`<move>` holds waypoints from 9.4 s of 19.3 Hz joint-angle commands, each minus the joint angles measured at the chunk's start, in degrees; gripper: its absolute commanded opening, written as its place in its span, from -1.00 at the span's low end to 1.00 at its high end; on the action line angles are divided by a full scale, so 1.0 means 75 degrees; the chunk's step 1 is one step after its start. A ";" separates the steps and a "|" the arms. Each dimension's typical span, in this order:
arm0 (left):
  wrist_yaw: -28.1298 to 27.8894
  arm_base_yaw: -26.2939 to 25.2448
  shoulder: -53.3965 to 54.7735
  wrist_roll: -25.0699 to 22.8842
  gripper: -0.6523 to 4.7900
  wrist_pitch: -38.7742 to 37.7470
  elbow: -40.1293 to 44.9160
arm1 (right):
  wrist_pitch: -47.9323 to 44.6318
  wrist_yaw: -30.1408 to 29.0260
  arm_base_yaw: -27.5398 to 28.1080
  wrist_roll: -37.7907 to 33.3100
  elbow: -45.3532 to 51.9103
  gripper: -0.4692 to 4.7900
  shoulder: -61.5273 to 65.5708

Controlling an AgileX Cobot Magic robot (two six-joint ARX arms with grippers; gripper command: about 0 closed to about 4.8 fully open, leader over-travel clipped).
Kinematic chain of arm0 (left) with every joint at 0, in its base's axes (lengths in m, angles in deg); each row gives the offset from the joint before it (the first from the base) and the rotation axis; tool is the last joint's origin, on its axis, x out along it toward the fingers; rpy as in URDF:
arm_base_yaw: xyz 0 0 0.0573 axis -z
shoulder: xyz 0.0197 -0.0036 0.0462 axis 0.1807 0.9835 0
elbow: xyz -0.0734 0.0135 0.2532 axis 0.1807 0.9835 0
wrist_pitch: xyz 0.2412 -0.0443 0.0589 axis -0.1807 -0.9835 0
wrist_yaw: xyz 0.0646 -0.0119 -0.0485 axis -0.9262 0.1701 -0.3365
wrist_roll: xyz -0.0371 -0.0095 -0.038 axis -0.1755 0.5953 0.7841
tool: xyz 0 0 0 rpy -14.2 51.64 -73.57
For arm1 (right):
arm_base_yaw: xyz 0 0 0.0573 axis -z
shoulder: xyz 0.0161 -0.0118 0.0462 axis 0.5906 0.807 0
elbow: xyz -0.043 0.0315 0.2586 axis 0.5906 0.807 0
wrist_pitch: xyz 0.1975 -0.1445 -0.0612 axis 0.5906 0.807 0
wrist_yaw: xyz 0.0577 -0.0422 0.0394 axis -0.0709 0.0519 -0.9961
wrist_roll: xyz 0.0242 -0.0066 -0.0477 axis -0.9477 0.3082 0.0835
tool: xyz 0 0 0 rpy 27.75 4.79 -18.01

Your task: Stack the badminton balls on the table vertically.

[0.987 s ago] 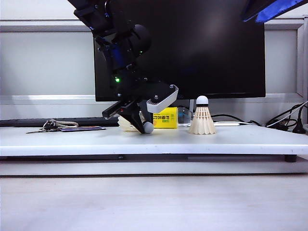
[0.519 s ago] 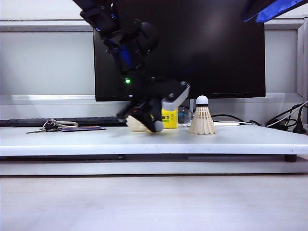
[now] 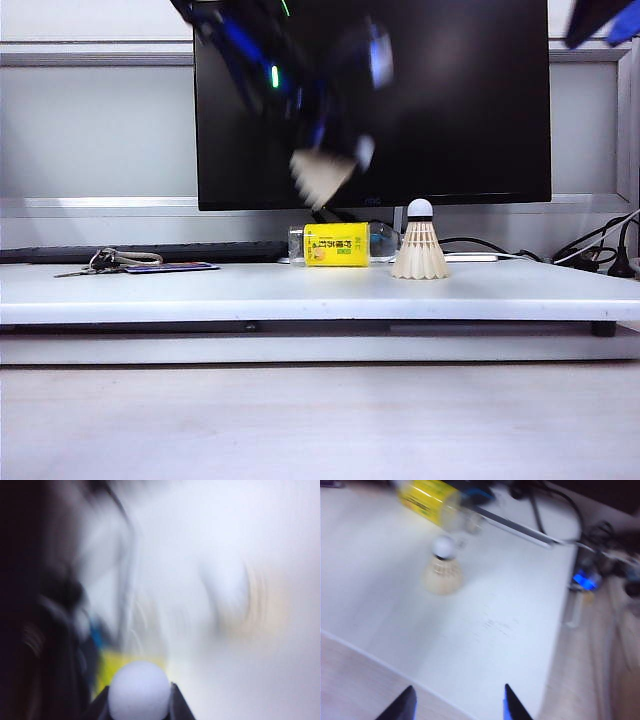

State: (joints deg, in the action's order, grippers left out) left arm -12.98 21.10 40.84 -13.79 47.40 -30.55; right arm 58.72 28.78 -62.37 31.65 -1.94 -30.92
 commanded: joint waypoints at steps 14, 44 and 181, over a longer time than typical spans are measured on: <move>0.4689 0.0017 0.0289 0.5342 -0.05 0.2279 0.0035 | 0.0143 -0.1075 0.2052 -0.0344 0.0367 0.05 -0.1798; -0.1612 0.2025 0.0597 -0.3328 0.46 -0.1871 0.0020 | -0.0003 -0.0283 0.2063 -0.0364 0.1349 0.05 -0.1912; 0.5059 -0.0146 0.1964 0.6825 -0.29 0.3008 -0.1614 | 0.0831 0.0108 0.2052 -0.0956 0.1396 0.05 -0.3421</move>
State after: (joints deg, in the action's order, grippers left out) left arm 24.90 19.85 55.86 35.70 66.81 -43.03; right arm 65.96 29.61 -46.97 24.31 8.55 -56.56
